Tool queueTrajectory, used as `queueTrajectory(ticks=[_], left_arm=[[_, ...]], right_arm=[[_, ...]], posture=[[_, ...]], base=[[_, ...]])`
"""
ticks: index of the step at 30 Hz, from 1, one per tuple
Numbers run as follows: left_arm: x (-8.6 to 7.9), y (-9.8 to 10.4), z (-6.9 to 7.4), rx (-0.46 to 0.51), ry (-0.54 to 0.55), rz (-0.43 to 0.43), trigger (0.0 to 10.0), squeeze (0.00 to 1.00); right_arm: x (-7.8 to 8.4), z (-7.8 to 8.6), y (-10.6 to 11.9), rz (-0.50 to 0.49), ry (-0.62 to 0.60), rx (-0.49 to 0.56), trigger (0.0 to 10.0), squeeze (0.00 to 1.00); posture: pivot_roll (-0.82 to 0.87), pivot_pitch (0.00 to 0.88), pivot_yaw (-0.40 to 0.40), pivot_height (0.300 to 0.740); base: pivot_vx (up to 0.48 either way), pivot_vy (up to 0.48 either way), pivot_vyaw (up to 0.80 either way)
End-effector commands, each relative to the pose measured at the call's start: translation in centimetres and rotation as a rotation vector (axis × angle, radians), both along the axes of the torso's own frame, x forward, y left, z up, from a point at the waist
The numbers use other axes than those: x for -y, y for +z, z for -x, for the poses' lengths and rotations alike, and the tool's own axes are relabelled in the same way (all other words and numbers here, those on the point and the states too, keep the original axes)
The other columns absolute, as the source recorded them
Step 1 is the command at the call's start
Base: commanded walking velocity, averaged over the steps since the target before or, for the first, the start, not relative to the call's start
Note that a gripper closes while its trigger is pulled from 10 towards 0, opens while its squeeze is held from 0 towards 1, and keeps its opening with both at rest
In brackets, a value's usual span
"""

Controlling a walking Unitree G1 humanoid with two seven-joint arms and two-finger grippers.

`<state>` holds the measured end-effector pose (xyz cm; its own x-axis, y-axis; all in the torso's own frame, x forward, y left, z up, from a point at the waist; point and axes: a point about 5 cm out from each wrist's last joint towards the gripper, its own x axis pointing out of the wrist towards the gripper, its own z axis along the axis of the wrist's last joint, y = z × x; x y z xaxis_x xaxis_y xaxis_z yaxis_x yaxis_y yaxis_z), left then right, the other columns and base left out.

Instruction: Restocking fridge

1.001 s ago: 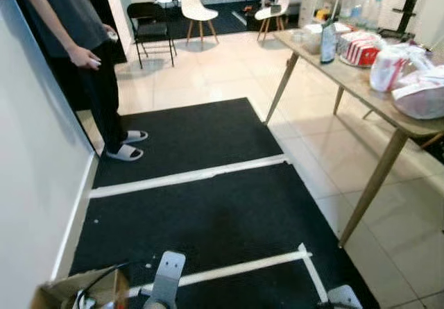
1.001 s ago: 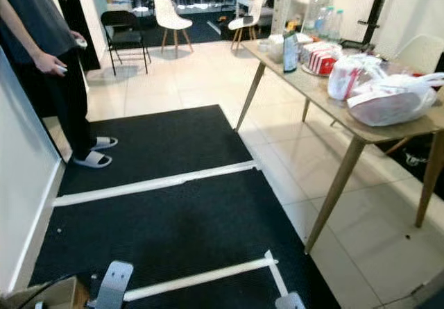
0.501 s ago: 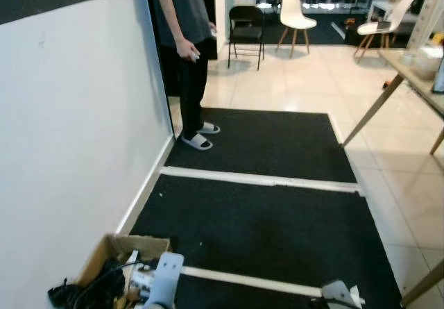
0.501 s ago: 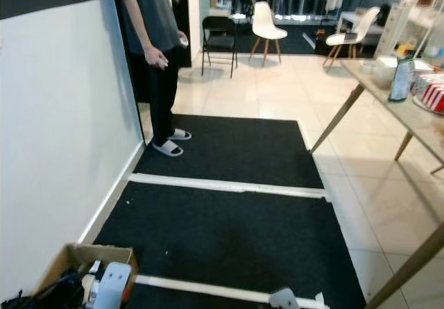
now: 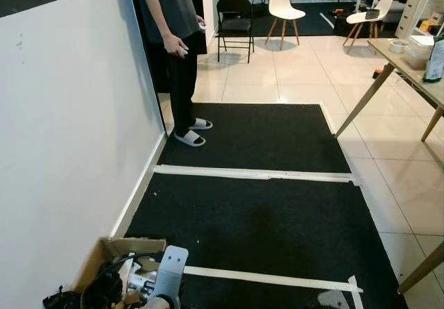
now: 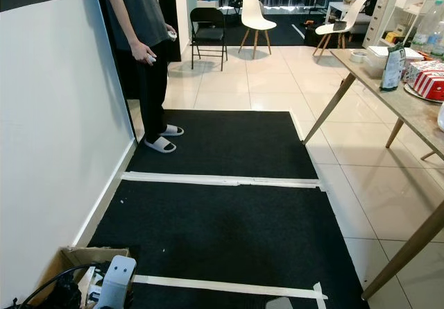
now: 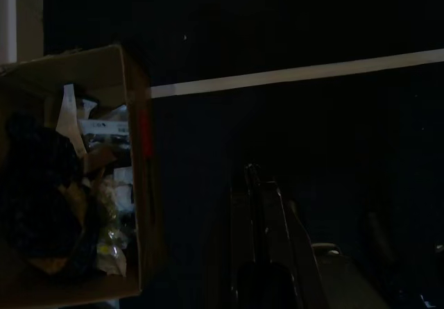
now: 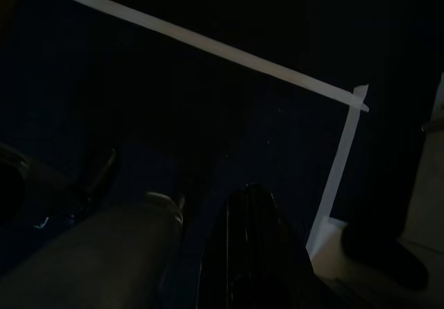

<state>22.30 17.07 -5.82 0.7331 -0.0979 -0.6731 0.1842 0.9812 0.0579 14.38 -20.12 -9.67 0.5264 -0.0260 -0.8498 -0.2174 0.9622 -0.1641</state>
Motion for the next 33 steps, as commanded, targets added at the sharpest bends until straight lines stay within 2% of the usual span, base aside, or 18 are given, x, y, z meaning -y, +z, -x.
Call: queueTrajectory(ticks=[1,6,26,33], left_arm=[[0.1,0.1,-0.1,0.007,0.001,0.012,10.0,0.00],[0.2,0.1,-0.2,0.006,-0.004,0.016,10.0,0.00],[0.3,0.2,-0.3,0.009,-0.006,0.020,10.0,0.00],[0.4,0.2,-0.3,0.012,-0.004,0.023,10.0,0.00]], right_arm=[[-0.1,0.1,0.0,-0.001,-0.005,0.009,10.0,0.00],[1.0,0.0,0.2,0.013,-0.015,0.006,10.0,0.00],[2.0,-0.8,0.7,0.020,-0.012,0.026,10.0,0.00],[2.0,-0.7,0.7,-0.007,-0.025,0.031,10.0,0.00]], posture=[[-0.06,0.025,0.020,0.726],[-0.07,0.020,0.020,0.726],[-0.07,0.017,0.017,0.726],[-0.07,0.026,0.014,0.726]], base=[[0.311,0.000,0.00],[0.313,0.000,0.00],[0.311,0.000,0.00],[0.311,0.000,0.00]])
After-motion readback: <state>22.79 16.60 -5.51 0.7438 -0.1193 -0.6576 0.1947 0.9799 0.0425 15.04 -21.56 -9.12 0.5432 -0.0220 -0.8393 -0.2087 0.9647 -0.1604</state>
